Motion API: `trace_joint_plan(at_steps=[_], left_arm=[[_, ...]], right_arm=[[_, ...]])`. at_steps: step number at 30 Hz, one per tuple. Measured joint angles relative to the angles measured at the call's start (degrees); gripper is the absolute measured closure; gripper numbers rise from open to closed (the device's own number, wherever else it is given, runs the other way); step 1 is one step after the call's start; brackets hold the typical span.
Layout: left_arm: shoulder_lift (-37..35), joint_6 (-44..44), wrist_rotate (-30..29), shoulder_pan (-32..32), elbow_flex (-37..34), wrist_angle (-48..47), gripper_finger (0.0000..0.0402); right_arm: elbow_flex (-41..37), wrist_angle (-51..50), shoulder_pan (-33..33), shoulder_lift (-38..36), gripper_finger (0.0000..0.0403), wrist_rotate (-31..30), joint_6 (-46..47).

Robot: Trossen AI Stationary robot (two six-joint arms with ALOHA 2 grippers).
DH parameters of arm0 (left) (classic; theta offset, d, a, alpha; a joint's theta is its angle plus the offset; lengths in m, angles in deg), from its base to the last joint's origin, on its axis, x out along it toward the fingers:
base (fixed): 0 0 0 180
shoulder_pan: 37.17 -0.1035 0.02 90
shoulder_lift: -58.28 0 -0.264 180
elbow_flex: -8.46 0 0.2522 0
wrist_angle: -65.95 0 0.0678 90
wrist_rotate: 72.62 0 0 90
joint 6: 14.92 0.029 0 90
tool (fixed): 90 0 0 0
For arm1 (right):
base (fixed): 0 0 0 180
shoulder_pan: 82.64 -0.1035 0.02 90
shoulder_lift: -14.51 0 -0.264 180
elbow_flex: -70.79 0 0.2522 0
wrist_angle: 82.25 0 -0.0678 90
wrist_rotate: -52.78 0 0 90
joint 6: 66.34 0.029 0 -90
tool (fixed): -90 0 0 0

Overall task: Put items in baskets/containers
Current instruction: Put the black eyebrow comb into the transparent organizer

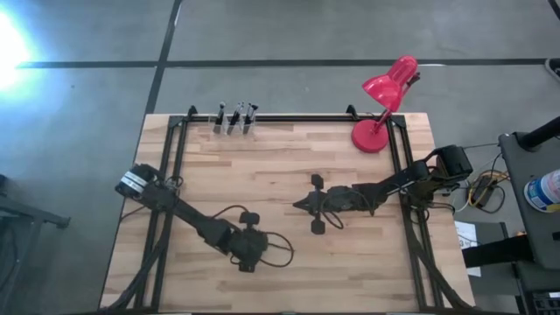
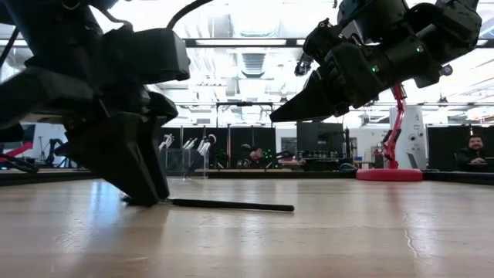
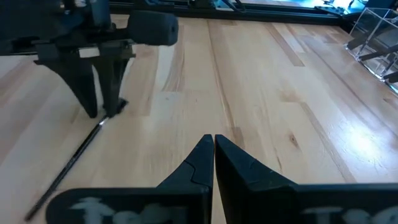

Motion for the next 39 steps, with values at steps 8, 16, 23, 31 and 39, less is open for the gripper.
trace_joint_plan(at_steps=[8, 16, 23, 31, 39], left_arm=[[-0.89, -2.21, -2.27, 0.94, -0.79, -3.35, 0.0312], [-0.57, -3.43, -1.35, 0.95, -6.86, 4.41, 0.0341], [-1.13, -3.81, -2.34, 0.99, -7.13, 5.23, 0.0395], [-3.45, -4.22, -2.71, 0.73, -7.5, 6.95, 0.04], [-3.49, -4.76, -3.95, 0.57, -7.56, 7.73, 0.0401]], right_arm=[[-0.04, -0.04, 0.0, 0.0, 0.0394, 0.02, 0.07], [-0.04, -0.04, 0.0, 0.0, 0.0394, 0.0, 0.44], [0.43, 0.01, -0.17, 0.0, 0.0394, -0.1, 2.23], [4.98, -6.89, -5.23, 1.78, 0.0384, -0.2, 9.27], [9.9, -8.6, -12.28, 9.75, 0.0307, -1.57, 16.23]])
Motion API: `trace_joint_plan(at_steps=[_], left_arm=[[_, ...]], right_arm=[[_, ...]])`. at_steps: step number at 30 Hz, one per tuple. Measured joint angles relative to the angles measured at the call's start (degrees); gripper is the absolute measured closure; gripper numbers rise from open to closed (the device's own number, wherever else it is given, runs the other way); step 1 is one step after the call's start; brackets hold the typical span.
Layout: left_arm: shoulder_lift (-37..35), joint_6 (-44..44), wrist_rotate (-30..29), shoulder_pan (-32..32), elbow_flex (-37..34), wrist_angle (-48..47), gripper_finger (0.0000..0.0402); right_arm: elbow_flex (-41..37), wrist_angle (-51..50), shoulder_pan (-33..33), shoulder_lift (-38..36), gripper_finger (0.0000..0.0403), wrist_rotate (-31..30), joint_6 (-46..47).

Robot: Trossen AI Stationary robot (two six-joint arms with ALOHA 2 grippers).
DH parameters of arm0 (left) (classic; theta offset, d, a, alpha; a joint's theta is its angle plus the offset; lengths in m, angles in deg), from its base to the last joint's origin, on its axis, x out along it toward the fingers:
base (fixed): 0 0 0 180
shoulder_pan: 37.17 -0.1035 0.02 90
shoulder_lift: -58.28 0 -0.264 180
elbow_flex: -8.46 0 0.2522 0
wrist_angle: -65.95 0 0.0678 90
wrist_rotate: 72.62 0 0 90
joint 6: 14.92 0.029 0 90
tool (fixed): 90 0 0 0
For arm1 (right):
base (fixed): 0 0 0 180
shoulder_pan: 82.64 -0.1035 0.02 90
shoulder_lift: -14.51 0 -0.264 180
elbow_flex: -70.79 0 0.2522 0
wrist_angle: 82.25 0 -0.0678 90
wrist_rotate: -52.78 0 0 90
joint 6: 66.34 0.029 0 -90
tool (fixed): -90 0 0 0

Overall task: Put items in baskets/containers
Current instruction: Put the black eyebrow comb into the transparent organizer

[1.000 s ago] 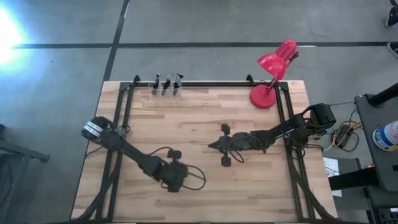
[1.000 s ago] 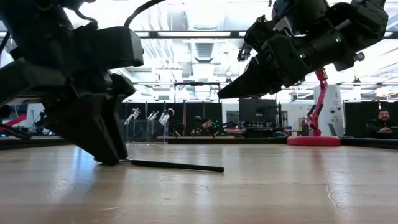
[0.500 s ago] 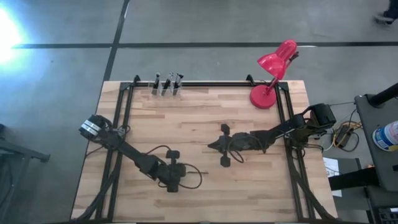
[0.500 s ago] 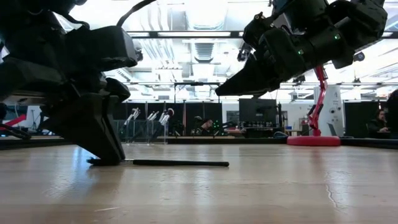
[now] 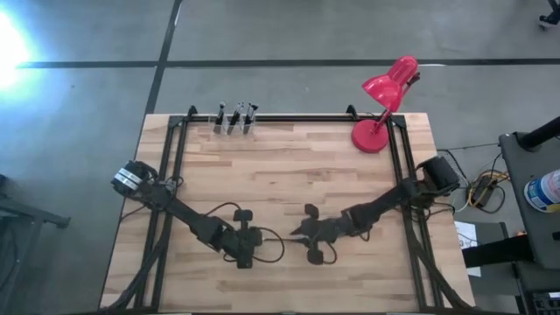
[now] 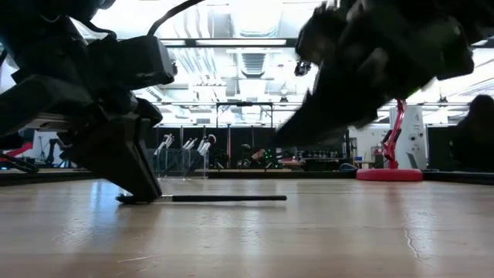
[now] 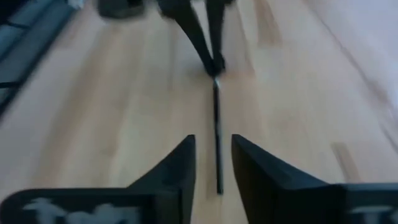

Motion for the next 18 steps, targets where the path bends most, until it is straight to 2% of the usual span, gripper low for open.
trace_joint_plan(at_steps=[4, 8, 13, 18], left_arm=[[-0.09, -0.03, -0.05, 0.0, 0.02, 0.23, 0.0401], [-0.15, -0.01, -0.28, 0.0, 0.09, 0.92, 0.0401], [-0.17, -0.01, -0.44, -0.07, 0.1, 1.36, 0.0401], [-0.18, -0.01, -0.44, -0.07, 0.1, 1.46, 0.0401]], right_arm=[[0.57, -2.25, -0.92, 2.64, 0.0272, -2.53, 2.94], [0.75, -2.06, -0.94, 4.8, 0.0262, -2.47, 3.69], [2.91, -2.03, -0.94, 7.98, 0.0278, -1.81, 3.49], [5.94, -1.64, -0.94, 10.84, 0.0311, -1.77, 2.99]])
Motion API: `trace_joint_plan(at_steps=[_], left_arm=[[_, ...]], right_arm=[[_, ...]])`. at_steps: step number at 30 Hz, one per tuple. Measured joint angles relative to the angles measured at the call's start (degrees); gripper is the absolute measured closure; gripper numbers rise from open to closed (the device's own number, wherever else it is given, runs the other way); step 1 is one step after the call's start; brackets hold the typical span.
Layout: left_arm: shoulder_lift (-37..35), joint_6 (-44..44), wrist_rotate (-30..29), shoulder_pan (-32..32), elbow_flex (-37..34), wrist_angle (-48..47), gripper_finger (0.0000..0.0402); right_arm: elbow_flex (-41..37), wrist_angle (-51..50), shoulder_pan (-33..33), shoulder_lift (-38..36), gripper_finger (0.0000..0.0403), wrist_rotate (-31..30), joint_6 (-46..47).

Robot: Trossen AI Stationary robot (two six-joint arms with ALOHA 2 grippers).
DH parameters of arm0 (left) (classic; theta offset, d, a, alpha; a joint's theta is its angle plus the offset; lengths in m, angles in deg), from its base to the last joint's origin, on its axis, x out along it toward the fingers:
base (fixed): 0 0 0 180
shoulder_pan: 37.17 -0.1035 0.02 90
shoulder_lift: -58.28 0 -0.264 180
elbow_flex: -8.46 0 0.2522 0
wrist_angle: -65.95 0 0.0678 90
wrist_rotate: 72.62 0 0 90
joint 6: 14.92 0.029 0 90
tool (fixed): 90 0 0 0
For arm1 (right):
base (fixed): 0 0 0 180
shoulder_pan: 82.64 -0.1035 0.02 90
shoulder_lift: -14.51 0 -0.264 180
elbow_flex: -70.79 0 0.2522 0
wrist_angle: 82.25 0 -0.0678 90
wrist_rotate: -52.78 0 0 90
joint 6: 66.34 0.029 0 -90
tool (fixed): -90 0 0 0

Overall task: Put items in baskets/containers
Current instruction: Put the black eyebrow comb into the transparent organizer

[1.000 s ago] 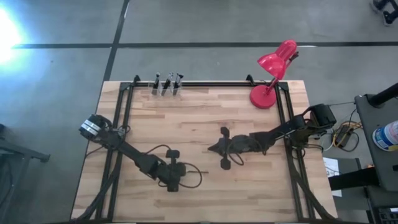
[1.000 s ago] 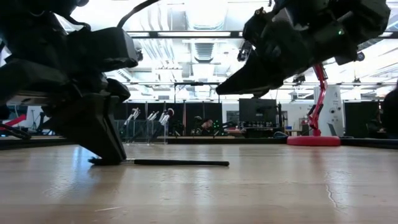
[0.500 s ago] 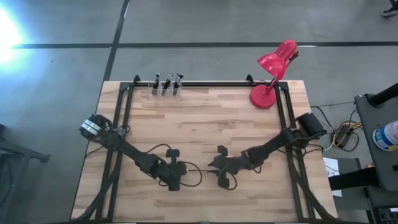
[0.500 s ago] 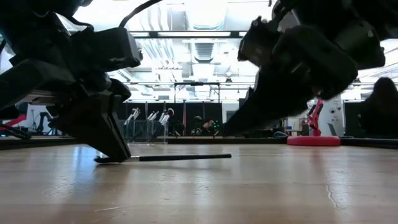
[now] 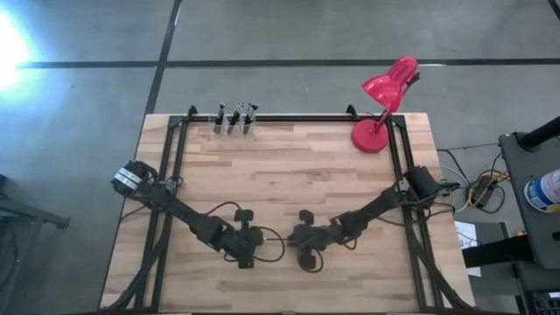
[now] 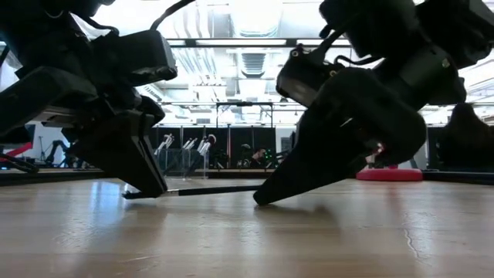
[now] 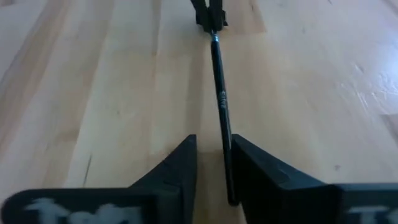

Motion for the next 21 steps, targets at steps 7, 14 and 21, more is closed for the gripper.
trace_joint_plan(at_steps=[7, 14, 21], left_arm=[[-0.08, 0.02, 0.03, 0.02, -0.01, -0.19, 0.0401], [-0.53, -0.52, -0.04, 0.07, 0.14, -0.08, 0.0389], [-10.54, 0.42, -10.54, 1.73, -1.19, -2.83, 0.0337]], right_arm=[[0.48, -1.7, 0.04, -0.47, 0.0386, -0.06, -0.34], [0.2, -1.65, 0.02, -0.57, 0.0391, 0.13, -0.15], [-1.41, -0.74, -0.02, -1.45, 0.0392, -1.92, -0.37]])
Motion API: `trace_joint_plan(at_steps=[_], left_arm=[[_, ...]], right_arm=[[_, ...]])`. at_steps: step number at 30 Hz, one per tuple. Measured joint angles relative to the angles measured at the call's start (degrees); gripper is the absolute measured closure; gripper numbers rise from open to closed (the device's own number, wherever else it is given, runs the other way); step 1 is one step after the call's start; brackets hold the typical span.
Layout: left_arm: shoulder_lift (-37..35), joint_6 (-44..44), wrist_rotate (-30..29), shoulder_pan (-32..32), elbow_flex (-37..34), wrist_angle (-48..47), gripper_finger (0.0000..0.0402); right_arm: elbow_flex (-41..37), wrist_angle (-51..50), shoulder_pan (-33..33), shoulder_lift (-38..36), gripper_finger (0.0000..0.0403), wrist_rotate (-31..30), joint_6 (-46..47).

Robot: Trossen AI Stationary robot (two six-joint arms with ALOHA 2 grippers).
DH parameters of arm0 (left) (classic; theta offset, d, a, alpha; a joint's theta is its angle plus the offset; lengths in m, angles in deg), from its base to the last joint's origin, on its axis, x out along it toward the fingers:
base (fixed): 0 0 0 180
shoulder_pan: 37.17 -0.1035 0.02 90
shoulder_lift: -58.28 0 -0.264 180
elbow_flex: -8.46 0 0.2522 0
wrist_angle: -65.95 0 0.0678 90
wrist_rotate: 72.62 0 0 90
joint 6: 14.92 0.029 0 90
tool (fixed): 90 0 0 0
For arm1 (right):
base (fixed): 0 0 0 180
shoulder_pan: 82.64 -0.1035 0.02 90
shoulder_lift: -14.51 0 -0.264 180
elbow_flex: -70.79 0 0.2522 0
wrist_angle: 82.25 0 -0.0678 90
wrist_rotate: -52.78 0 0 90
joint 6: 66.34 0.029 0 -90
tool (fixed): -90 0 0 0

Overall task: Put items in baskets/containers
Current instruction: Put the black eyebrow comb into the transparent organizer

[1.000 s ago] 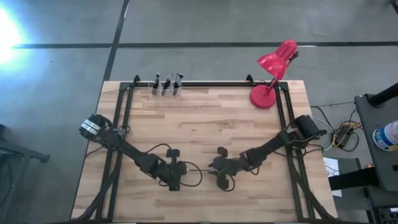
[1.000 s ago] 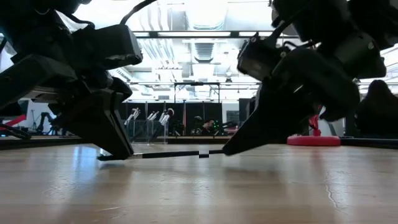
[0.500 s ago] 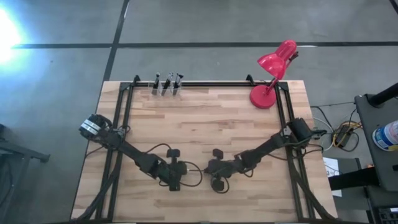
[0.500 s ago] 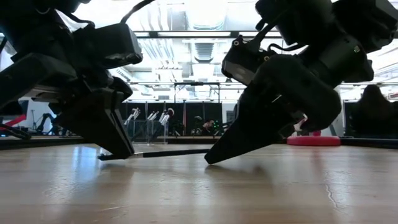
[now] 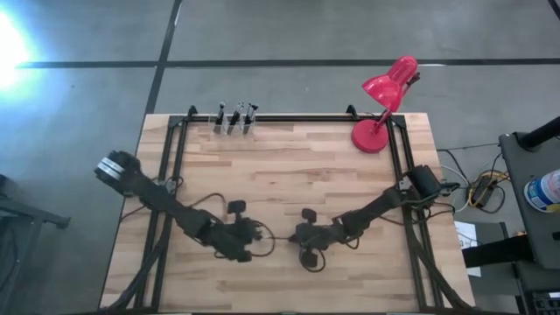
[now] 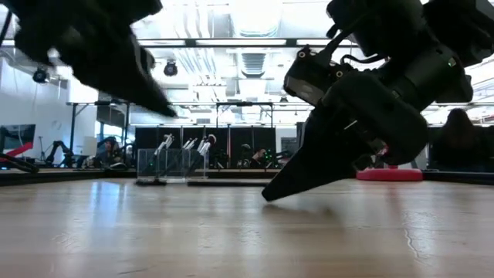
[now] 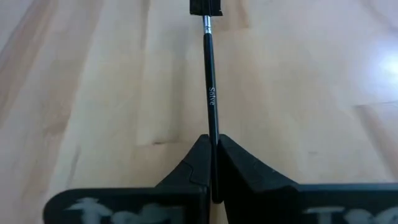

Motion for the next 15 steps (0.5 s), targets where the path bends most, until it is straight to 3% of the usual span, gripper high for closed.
trace_joint_plan(at_steps=[3, 5, 11, 15], left_arm=[[-6.06, 1.99, -5.78, 2.22, -5.11, 7.44, 0.0327], [-9.87, 4.93, -6.63, 2.94, -10.87, 18.14, 0.0325], [-16.14, 14.82, 1.81, 1.91, -30.16, 63.06, 0.0324], [-17.97, 15.8, 3.17, -0.48, -37.18, 81.27, 0.0324]], right_arm=[[-1.83, 1.47, 0.02, -1.35, 0.0393, -2.51, -0.36], [-3.64, 4.75, 0.08, -2.66, 0.0393, -3.76, -1.31], [-10.59, 22.68, 1.87, -6.09, 0.0394, -7.39, -5.69], [-13.54, 39.21, 3.79, -6.17, 0.0394, -7.23, -7.98]])
